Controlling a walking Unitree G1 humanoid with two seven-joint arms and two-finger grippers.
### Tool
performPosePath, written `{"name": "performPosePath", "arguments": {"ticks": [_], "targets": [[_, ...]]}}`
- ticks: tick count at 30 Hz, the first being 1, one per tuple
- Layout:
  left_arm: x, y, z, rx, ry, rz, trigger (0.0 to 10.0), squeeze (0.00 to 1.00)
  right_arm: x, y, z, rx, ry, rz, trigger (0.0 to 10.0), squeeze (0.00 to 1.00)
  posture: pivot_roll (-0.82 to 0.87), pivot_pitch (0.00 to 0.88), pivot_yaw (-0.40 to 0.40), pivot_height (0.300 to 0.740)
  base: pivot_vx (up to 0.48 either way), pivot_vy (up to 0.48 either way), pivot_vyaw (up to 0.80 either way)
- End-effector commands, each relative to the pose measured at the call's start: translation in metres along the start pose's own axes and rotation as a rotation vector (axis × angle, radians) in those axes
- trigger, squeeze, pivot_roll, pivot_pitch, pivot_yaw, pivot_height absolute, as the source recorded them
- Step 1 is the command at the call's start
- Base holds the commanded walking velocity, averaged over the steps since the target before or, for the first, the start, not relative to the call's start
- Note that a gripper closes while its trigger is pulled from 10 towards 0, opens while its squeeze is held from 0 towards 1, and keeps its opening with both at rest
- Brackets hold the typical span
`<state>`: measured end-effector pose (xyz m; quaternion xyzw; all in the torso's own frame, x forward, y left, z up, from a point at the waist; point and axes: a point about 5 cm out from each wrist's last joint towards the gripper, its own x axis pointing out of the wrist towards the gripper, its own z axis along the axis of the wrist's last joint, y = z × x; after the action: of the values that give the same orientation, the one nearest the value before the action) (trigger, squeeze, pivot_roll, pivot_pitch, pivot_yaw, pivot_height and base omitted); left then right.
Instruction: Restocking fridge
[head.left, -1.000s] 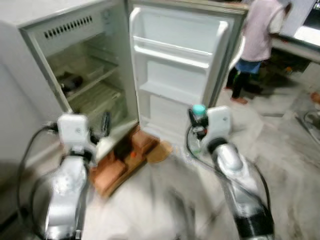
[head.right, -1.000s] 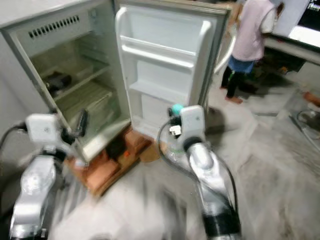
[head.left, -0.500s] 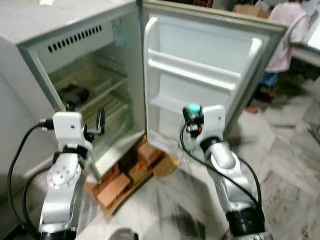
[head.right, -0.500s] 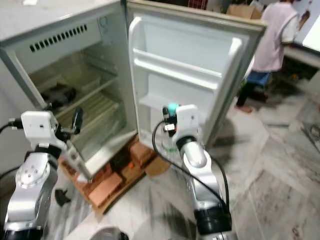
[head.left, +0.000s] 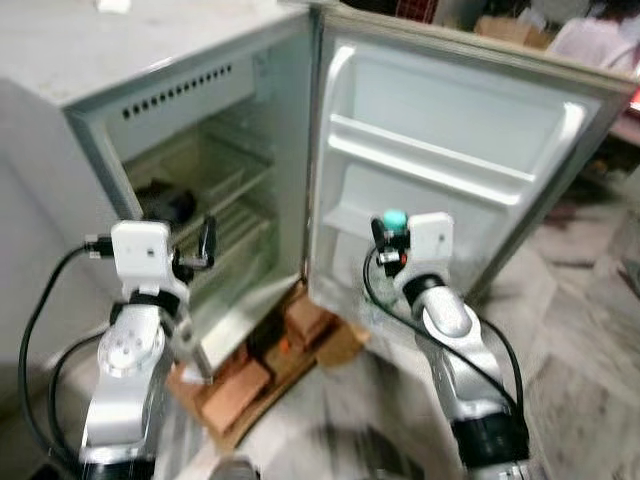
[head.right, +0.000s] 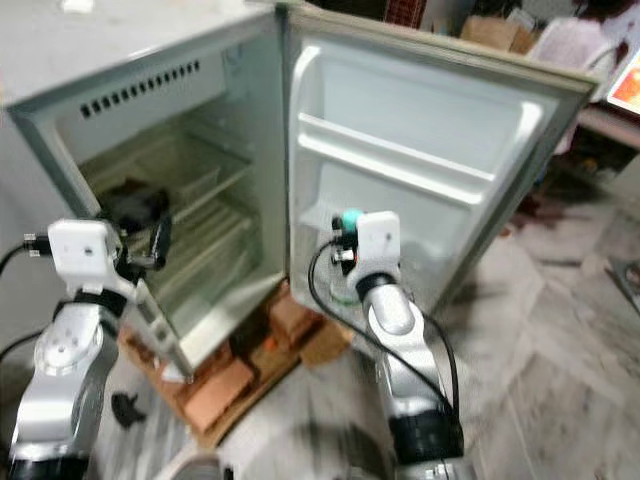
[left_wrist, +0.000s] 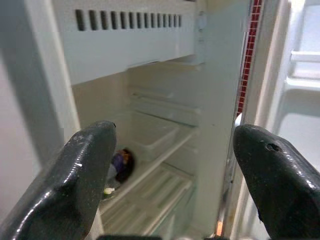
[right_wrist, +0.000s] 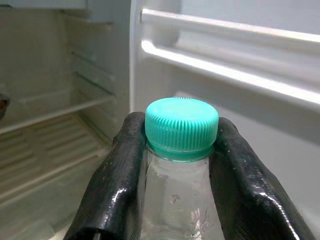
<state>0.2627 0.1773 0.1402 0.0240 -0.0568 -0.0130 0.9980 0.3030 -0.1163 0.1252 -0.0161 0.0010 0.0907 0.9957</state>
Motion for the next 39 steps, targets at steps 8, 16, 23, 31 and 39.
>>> {"name": "performPosePath", "arguments": {"ticks": [8,16,23,31,39], "targets": [[-0.009,-0.005,0.000,-0.032,0.019,0.022,10.0,0.00,-0.001,-0.024,-0.002,-0.011,0.003,-0.074,10.0,0.00,0.10,0.001,-0.052,0.740,0.000,0.000,-0.60],[0.001,0.002,-0.003,-0.016,0.009,-0.018,10.0,0.00,0.001,-0.018,-0.003,-0.007,-0.004,-0.062,10.0,0.00,0.08,0.000,-0.050,0.740,0.000,0.000,0.00],[0.003,-0.005,-0.002,-0.025,0.012,-0.025,10.0,0.00,-0.008,-0.016,-0.008,0.004,0.020,-0.050,10.0,0.00,0.07,0.000,-0.053,0.740,0.000,0.000,0.00],[-0.005,-0.003,-0.006,-0.021,0.035,-0.046,10.0,0.00,-0.011,-0.015,-0.014,0.011,0.045,-0.049,10.0,0.00,0.06,0.033,-0.054,0.740,0.151,0.137,0.00],[-0.002,-0.011,-0.005,-0.031,0.022,-0.067,10.0,0.00,-0.011,-0.013,-0.010,0.007,0.044,-0.036,10.0,0.00,0.05,0.040,-0.058,0.740,0.351,0.129,-0.27]]}}
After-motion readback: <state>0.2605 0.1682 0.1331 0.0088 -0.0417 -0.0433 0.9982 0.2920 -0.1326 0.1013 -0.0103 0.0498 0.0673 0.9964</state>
